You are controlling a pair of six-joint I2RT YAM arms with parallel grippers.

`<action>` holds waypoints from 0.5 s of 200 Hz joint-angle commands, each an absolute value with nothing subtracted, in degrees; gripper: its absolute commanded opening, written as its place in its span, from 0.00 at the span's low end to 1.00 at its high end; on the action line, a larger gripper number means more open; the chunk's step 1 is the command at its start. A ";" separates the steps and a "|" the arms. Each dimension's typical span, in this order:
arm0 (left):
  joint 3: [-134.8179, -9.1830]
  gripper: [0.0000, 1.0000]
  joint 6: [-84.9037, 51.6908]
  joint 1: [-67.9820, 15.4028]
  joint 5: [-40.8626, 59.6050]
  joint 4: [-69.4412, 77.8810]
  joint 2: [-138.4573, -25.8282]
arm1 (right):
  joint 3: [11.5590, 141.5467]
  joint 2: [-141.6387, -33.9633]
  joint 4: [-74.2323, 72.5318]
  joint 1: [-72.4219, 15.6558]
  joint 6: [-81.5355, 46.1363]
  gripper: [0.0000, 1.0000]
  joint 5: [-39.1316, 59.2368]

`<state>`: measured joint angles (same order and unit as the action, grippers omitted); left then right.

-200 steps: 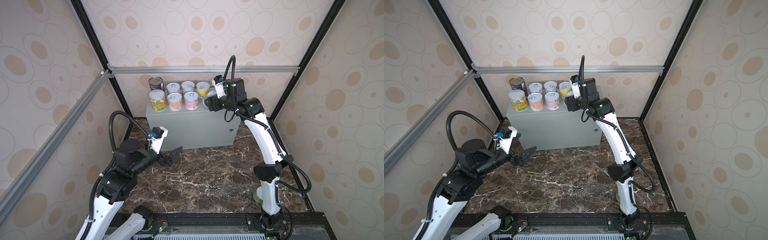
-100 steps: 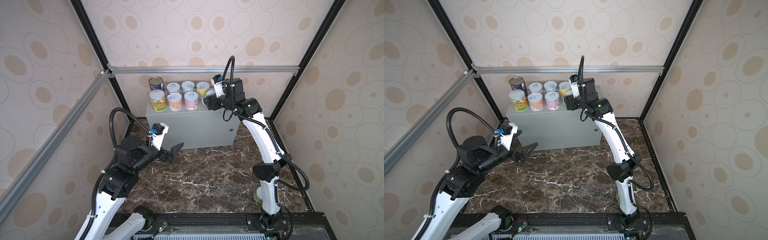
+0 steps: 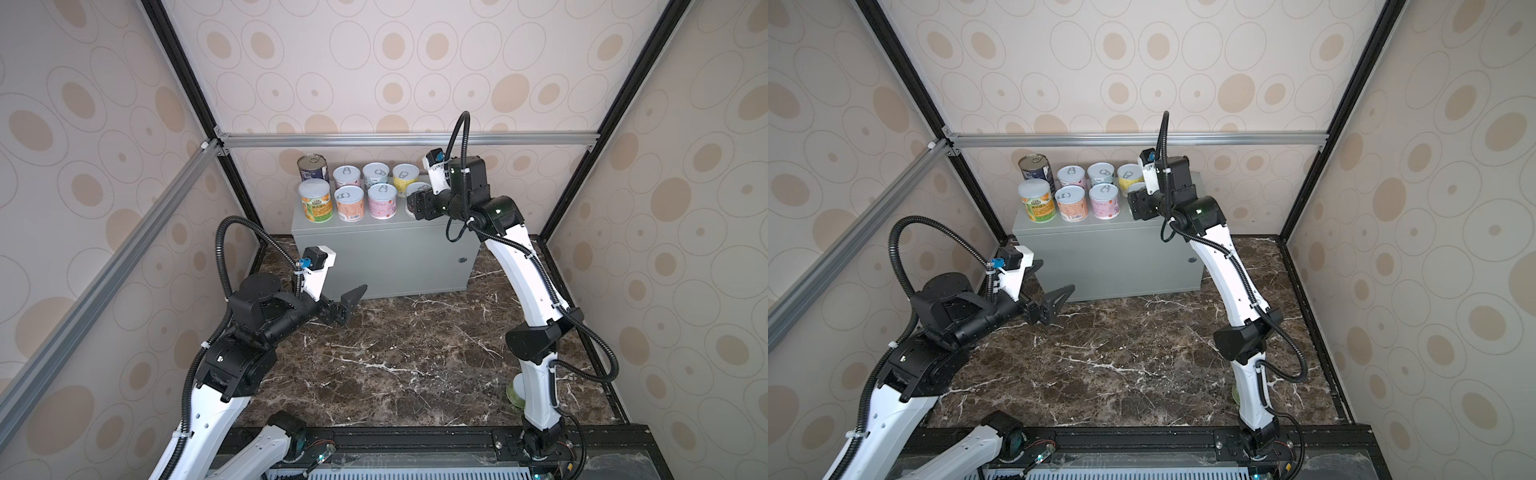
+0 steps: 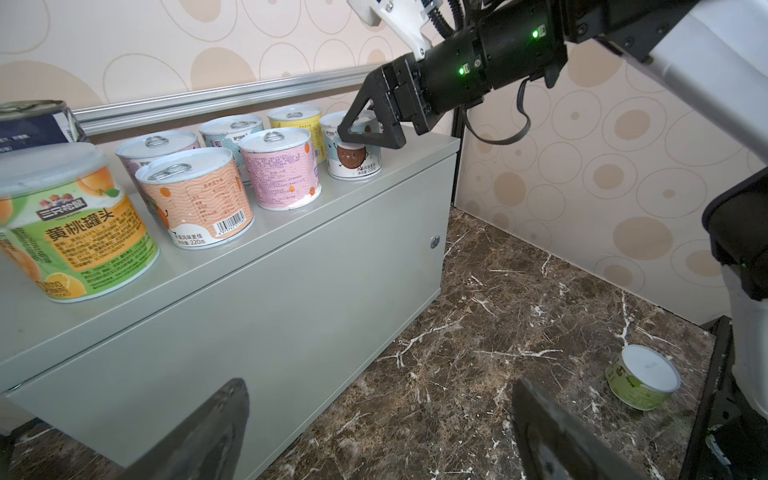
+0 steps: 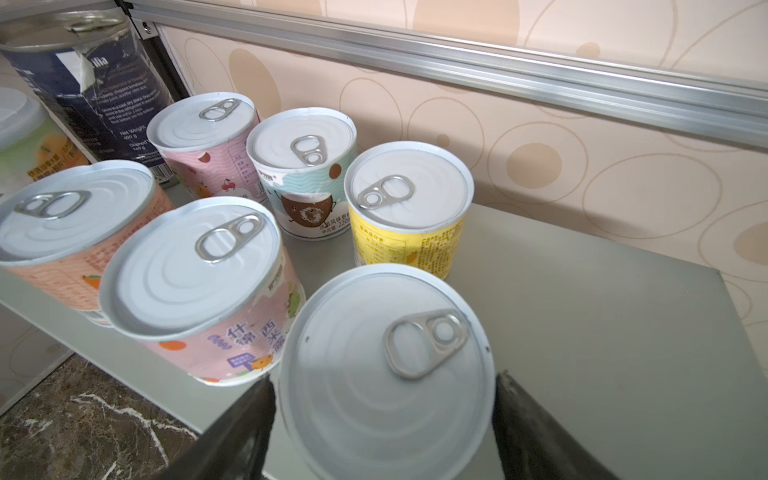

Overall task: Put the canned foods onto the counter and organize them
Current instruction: 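Lower the white teal-labelled can onto the cabinet top in front of the yellow can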

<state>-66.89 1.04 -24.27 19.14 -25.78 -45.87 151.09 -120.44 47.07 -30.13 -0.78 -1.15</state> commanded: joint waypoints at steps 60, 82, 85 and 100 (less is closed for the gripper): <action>-68.18 0.98 0.97 -24.37 19.57 -24.39 -45.17 | 149.97 -118.15 46.58 -29.76 -0.90 0.89 0.09; -68.03 0.98 0.72 -24.37 20.12 -23.69 -45.44 | 147.55 -116.60 46.13 -29.57 -0.67 0.91 0.09; -67.98 0.98 0.64 -24.41 20.20 -23.57 -45.38 | 147.23 -116.35 46.00 -29.54 -0.73 0.91 0.09; -67.76 0.98 0.39 -24.37 20.53 -23.23 -45.52 | 145.87 -115.76 45.52 -29.36 -0.78 0.92 0.31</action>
